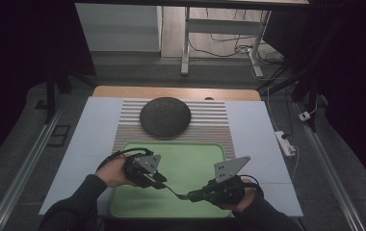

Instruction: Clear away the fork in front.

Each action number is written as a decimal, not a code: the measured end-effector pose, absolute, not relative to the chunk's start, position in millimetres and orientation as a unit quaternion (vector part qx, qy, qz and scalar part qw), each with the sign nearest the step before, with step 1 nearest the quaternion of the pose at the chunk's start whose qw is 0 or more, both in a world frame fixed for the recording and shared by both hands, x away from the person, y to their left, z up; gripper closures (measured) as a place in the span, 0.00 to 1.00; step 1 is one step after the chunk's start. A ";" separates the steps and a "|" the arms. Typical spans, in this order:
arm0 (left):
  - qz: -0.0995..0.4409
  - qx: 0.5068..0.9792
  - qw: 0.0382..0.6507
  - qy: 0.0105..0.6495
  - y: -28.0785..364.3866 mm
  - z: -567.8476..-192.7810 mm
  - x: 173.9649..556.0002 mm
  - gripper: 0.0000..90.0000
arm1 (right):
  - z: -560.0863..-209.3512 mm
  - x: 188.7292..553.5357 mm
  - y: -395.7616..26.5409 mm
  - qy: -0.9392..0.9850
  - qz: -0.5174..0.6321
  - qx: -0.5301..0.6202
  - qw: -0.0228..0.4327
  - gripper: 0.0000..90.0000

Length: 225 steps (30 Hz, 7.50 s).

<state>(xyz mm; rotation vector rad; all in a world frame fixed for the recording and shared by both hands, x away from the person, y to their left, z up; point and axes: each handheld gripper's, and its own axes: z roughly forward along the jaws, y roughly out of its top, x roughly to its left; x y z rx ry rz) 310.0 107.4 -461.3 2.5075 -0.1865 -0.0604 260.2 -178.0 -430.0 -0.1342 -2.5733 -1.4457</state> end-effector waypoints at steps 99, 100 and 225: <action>0.002 0.790 0.243 0.563 190.0 -495.0 300.3 0.87 | -452.7 240.4 -273.3 -0.841 -0.395 -0.338 -0.147 0.02; 0.003 0.791 0.250 0.559 191.1 -493.1 301.9 0.88 | -452.5 239.2 -274.5 -0.841 -0.394 -0.342 -0.143 0.02; 0.038 0.797 0.416 0.436 242.2 -465.4 249.2 0.03 | -456.6 239.3 -281.2 -0.840 -0.395 -0.360 -0.093 0.05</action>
